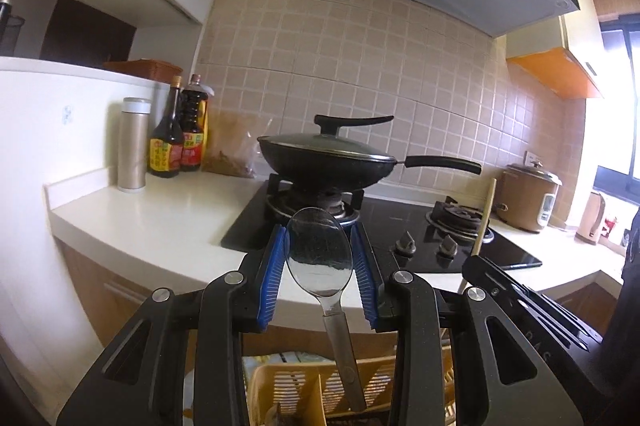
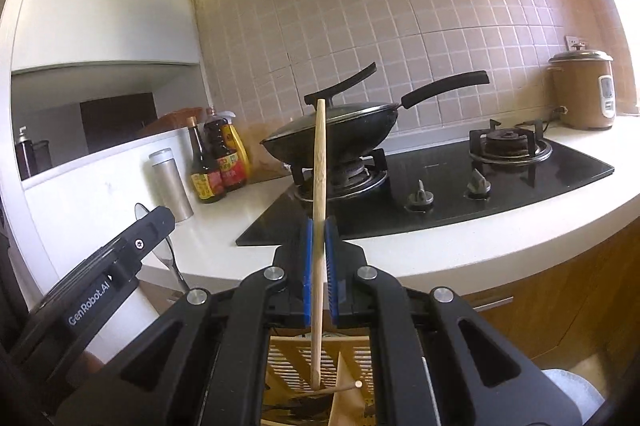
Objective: Organize utensils
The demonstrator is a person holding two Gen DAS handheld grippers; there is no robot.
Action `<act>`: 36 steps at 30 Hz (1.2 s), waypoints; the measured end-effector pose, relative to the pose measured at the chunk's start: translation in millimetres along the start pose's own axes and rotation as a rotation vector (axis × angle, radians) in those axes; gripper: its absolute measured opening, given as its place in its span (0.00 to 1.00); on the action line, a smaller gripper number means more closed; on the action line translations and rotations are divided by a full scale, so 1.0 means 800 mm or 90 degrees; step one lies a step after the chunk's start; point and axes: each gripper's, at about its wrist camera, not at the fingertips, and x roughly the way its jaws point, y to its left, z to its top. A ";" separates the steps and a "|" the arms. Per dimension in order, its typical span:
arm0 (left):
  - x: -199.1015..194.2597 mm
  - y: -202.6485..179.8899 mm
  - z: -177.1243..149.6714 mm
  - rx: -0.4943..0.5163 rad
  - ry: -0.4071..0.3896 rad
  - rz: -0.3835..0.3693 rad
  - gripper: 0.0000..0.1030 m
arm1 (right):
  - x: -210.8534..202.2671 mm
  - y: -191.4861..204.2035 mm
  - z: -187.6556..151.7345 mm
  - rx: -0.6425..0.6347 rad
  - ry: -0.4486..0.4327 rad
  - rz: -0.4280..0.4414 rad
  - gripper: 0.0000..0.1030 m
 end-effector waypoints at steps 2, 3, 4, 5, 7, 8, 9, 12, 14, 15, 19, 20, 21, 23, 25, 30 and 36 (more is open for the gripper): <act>-0.004 0.001 -0.005 0.012 -0.002 -0.004 0.31 | -0.007 0.000 -0.005 -0.004 -0.005 0.003 0.05; -0.007 0.003 -0.007 0.013 -0.002 -0.011 0.33 | -0.010 0.001 -0.008 -0.006 0.005 0.011 0.05; -0.012 0.007 -0.007 0.012 0.000 -0.020 0.39 | -0.013 0.002 -0.010 -0.008 0.018 0.018 0.05; -0.016 0.009 -0.006 0.011 0.002 -0.025 0.41 | -0.019 0.004 -0.013 -0.017 0.026 0.018 0.05; -0.024 0.013 -0.005 0.009 0.003 -0.028 0.41 | -0.039 0.009 -0.017 -0.039 0.021 0.006 0.08; -0.031 0.016 -0.002 0.010 0.007 -0.035 0.41 | -0.046 0.010 -0.017 -0.045 0.022 0.003 0.15; -0.036 0.016 -0.001 0.011 0.008 -0.036 0.41 | -0.054 0.010 -0.017 -0.047 0.023 0.002 0.20; -0.062 0.021 0.004 0.015 0.001 -0.034 0.42 | -0.084 0.011 -0.014 -0.044 0.025 0.005 0.27; -0.084 0.027 0.008 0.009 -0.001 -0.041 0.45 | -0.107 0.013 -0.013 -0.046 0.027 0.003 0.36; -0.095 0.031 0.009 0.005 -0.001 -0.045 0.48 | -0.118 0.015 -0.013 -0.046 0.027 0.001 0.42; -0.140 0.042 0.007 0.003 0.006 -0.053 0.53 | -0.159 0.022 -0.026 -0.057 0.034 -0.008 0.57; -0.148 0.043 0.005 0.005 0.009 -0.055 0.54 | -0.168 0.023 -0.033 -0.058 0.042 -0.010 0.57; -0.155 0.045 0.001 0.008 0.012 -0.056 0.57 | -0.177 0.023 -0.041 -0.057 0.047 -0.014 0.57; -0.172 0.046 -0.012 0.015 0.022 -0.056 0.60 | -0.191 0.021 -0.057 -0.050 0.054 -0.021 0.59; -0.189 0.046 -0.032 0.024 0.028 -0.046 0.64 | -0.205 0.017 -0.076 -0.040 0.060 -0.030 0.65; -0.221 0.041 -0.086 0.058 0.001 0.008 0.71 | -0.229 0.014 -0.123 -0.050 0.033 -0.092 0.82; -0.226 0.041 -0.154 0.065 -0.031 0.093 0.71 | -0.259 0.004 -0.172 -0.050 -0.060 -0.197 0.93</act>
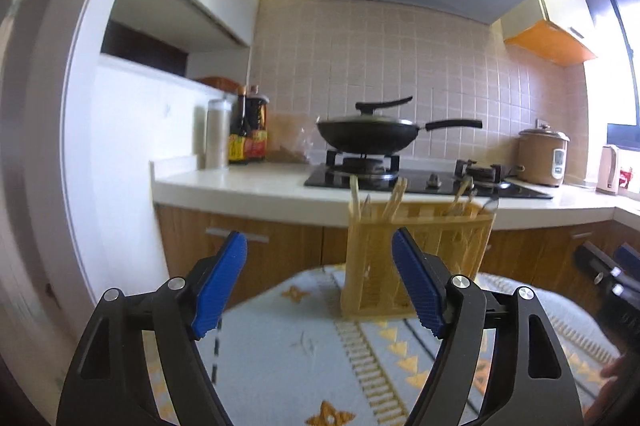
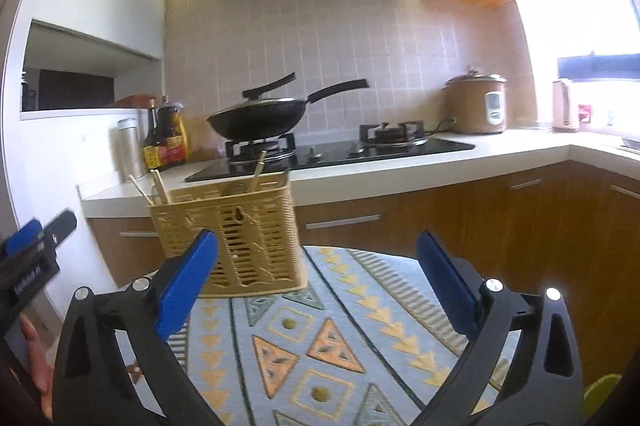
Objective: Organize utensils
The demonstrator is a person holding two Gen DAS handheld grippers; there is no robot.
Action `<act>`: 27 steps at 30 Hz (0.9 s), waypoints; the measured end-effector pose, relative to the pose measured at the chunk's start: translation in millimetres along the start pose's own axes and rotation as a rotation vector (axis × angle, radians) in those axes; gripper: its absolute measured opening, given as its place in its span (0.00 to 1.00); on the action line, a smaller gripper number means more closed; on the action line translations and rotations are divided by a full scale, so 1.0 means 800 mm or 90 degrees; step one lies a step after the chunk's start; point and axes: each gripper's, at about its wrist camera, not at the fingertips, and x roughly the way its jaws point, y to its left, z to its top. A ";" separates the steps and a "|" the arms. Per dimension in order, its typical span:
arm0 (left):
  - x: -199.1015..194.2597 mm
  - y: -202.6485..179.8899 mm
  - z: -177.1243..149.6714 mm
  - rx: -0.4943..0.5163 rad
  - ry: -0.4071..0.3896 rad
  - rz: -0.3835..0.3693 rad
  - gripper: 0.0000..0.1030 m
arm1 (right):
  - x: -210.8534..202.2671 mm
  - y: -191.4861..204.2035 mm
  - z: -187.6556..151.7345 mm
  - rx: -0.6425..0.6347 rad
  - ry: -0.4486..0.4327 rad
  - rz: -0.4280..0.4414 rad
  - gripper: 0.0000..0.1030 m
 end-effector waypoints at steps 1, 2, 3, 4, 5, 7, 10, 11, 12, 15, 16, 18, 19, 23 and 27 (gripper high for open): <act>-0.001 0.002 -0.009 0.001 0.001 -0.011 0.71 | -0.003 -0.001 -0.002 -0.007 -0.005 0.001 0.93; -0.002 0.003 -0.012 0.000 0.003 -0.018 0.72 | -0.006 -0.001 -0.004 -0.020 -0.014 0.002 0.93; -0.001 0.005 -0.019 -0.003 0.012 -0.026 0.74 | -0.008 -0.001 -0.006 -0.029 -0.025 0.005 0.93; 0.000 0.005 -0.021 -0.005 0.018 -0.030 0.74 | -0.009 -0.001 -0.009 -0.034 -0.034 0.009 0.93; 0.000 0.006 -0.022 -0.005 0.020 -0.033 0.74 | -0.008 -0.001 -0.012 -0.036 -0.036 0.005 0.93; 0.001 0.004 -0.025 0.000 0.019 -0.031 0.81 | -0.001 0.002 -0.012 -0.052 -0.020 0.003 0.93; 0.004 0.002 -0.028 0.018 0.024 -0.014 0.85 | 0.004 0.002 -0.014 -0.056 -0.007 0.004 0.93; 0.006 0.004 -0.028 0.013 0.026 -0.014 0.86 | 0.006 0.000 -0.014 -0.050 -0.003 0.004 0.93; 0.007 0.006 -0.028 0.008 0.029 -0.011 0.88 | 0.008 0.000 -0.014 -0.050 0.002 -0.007 0.93; 0.010 0.010 -0.030 0.007 0.032 0.007 0.88 | 0.012 -0.001 -0.016 -0.057 0.014 -0.027 0.93; 0.011 0.010 -0.030 0.009 0.035 0.005 0.88 | 0.011 -0.003 -0.015 -0.053 0.012 -0.025 0.93; 0.014 0.007 -0.031 0.017 0.048 0.002 0.89 | 0.010 -0.004 -0.016 -0.054 0.009 -0.027 0.93; 0.016 0.005 -0.032 0.023 0.052 0.004 0.90 | 0.011 -0.004 -0.016 -0.057 0.011 -0.028 0.93; 0.018 -0.007 -0.035 0.055 0.055 0.006 0.91 | 0.015 -0.001 -0.017 -0.066 0.021 -0.026 0.93; 0.013 -0.016 -0.038 0.078 0.039 0.008 0.91 | 0.021 -0.004 -0.019 -0.059 0.041 -0.025 0.93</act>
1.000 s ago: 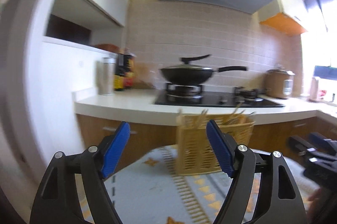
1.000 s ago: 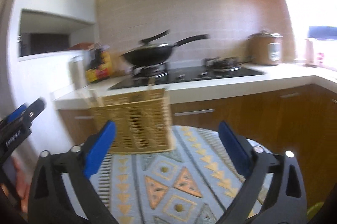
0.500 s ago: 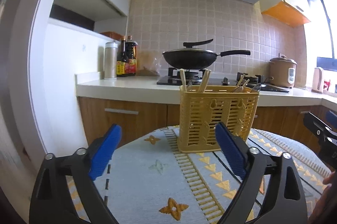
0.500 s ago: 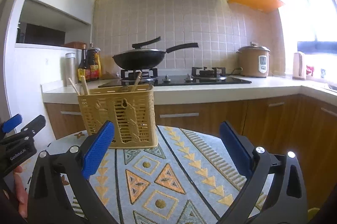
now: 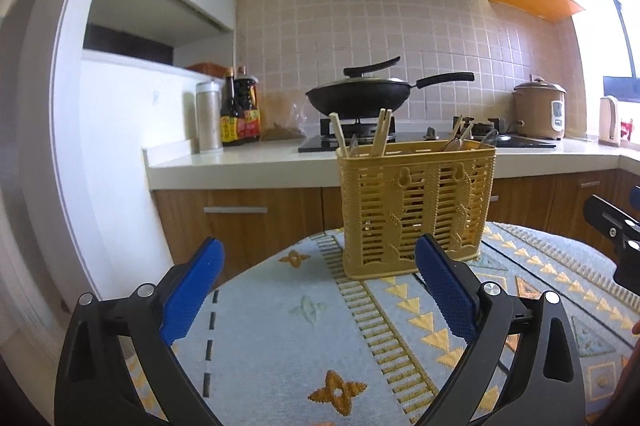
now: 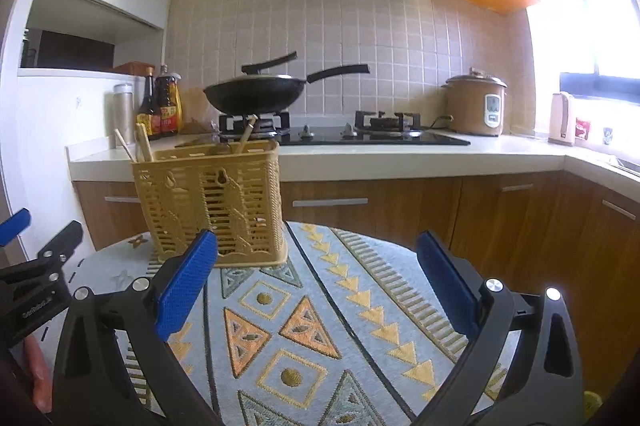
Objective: Organize utensils
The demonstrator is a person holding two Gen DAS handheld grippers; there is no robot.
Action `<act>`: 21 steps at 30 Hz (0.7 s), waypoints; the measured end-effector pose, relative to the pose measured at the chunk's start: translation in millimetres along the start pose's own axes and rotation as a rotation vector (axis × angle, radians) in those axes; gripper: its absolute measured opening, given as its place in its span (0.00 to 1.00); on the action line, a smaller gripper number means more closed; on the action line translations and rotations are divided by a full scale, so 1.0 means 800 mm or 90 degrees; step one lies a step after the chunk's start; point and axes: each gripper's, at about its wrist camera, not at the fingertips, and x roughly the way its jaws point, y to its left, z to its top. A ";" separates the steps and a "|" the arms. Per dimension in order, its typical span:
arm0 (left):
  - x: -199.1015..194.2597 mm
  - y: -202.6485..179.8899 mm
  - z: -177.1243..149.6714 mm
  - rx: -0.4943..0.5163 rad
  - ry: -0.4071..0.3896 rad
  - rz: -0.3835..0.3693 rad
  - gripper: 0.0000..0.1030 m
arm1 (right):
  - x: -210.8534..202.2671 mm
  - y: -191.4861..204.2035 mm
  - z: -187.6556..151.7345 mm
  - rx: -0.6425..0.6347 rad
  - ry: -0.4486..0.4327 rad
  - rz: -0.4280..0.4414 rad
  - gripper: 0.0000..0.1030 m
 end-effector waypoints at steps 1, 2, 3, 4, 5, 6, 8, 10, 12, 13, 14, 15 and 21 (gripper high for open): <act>0.000 -0.001 0.000 0.003 -0.002 0.001 0.91 | 0.002 -0.001 0.000 0.001 0.005 0.001 0.93; 0.000 -0.003 0.000 0.006 -0.003 0.001 0.92 | 0.004 -0.003 -0.001 0.006 0.010 0.005 0.93; 0.000 -0.003 0.000 0.006 -0.002 -0.001 0.92 | 0.004 -0.005 -0.001 0.010 0.012 0.006 0.93; 0.001 -0.004 0.000 0.005 0.001 -0.007 0.92 | 0.005 -0.006 -0.001 0.013 0.013 0.007 0.93; 0.002 -0.004 0.000 0.003 0.004 -0.010 0.92 | 0.005 -0.008 -0.001 0.018 0.013 0.008 0.93; 0.003 -0.004 -0.001 0.000 0.009 -0.015 0.92 | 0.005 -0.009 -0.001 0.020 0.013 0.008 0.93; 0.005 -0.003 -0.001 -0.003 0.013 -0.016 0.92 | 0.005 -0.011 -0.001 0.025 0.014 0.009 0.93; 0.006 -0.002 0.000 -0.007 0.016 -0.017 0.92 | 0.006 -0.010 0.000 0.024 0.016 0.009 0.93; 0.007 -0.001 0.000 -0.009 0.020 -0.018 0.92 | 0.007 -0.008 -0.001 0.021 0.017 0.011 0.93; 0.008 -0.001 0.000 -0.010 0.022 -0.020 0.92 | 0.007 -0.007 -0.001 0.018 0.017 0.012 0.93; 0.009 -0.001 -0.001 -0.011 0.024 -0.021 0.92 | 0.006 -0.006 -0.002 0.015 0.017 0.011 0.93; 0.009 0.000 -0.001 -0.010 0.026 -0.021 0.92 | 0.006 -0.005 -0.002 0.013 0.017 0.011 0.93; 0.011 0.000 -0.001 -0.011 0.029 -0.022 0.92 | 0.007 -0.002 -0.002 0.007 0.020 0.010 0.93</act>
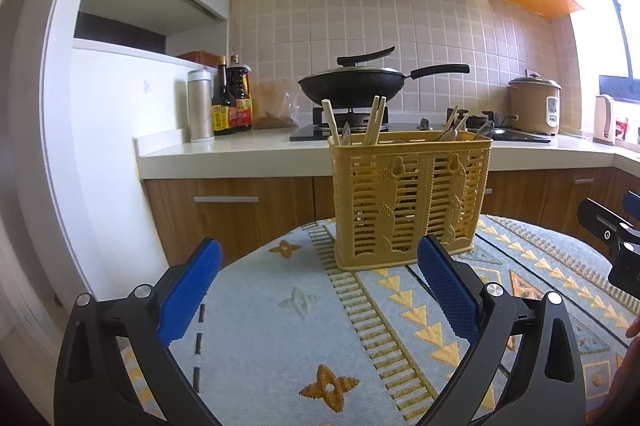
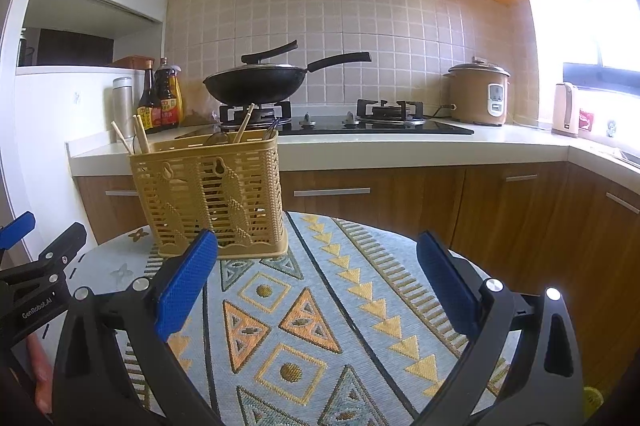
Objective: Organize utensils
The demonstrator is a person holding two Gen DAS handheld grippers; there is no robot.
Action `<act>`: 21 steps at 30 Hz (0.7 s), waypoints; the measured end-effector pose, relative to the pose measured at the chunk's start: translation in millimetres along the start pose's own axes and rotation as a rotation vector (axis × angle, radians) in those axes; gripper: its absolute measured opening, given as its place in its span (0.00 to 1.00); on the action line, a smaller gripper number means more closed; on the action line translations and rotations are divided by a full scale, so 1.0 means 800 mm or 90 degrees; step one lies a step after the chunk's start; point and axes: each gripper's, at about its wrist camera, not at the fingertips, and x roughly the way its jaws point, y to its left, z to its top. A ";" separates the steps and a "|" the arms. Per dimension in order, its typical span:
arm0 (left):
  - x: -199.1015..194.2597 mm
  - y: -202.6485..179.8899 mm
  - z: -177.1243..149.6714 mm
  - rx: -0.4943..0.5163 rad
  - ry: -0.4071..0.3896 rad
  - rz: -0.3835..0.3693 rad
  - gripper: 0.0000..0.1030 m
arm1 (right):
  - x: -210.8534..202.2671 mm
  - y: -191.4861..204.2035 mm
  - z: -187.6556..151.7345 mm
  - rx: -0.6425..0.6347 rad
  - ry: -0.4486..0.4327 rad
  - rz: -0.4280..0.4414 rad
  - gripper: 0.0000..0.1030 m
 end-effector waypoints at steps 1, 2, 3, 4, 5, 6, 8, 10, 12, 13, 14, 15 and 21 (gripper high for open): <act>0.001 0.000 0.000 -0.001 0.001 -0.001 0.92 | 0.001 0.000 0.000 0.001 0.001 0.000 0.93; 0.000 0.000 0.000 0.000 0.002 -0.001 0.92 | 0.001 -0.001 0.000 0.003 0.002 0.001 0.93; 0.000 -0.001 0.000 0.000 0.003 -0.002 0.92 | 0.002 -0.001 0.000 0.003 0.003 0.000 0.93; 0.001 -0.002 0.000 0.000 0.003 -0.002 0.92 | 0.003 -0.001 0.000 0.003 0.006 -0.001 0.93; 0.001 -0.002 -0.001 0.001 0.003 -0.002 0.92 | 0.005 -0.001 -0.001 0.003 0.010 -0.003 0.93; 0.001 -0.003 -0.001 0.002 0.003 -0.003 0.92 | 0.006 -0.001 -0.001 0.002 0.011 -0.002 0.93; 0.001 -0.004 -0.001 0.004 0.004 -0.005 0.92 | 0.006 0.000 -0.002 0.000 0.013 -0.002 0.93; 0.001 -0.005 -0.001 0.005 0.003 -0.006 0.92 | 0.006 0.000 -0.003 -0.001 0.013 -0.002 0.93; 0.000 -0.005 -0.001 0.006 0.002 -0.007 0.93 | 0.006 0.001 -0.003 -0.003 0.014 -0.004 0.93; 0.001 -0.006 -0.002 0.007 0.004 -0.008 0.93 | 0.007 0.002 -0.003 -0.005 0.016 -0.006 0.93; 0.000 -0.005 -0.001 0.006 0.004 -0.007 0.93 | 0.008 0.003 -0.003 -0.006 0.017 -0.006 0.93; 0.000 -0.005 -0.001 0.006 0.003 -0.006 0.93 | 0.008 0.003 -0.003 -0.007 0.018 -0.005 0.93; 0.000 -0.005 -0.002 0.001 0.008 -0.008 0.93 | 0.009 0.003 -0.004 -0.007 0.021 -0.005 0.93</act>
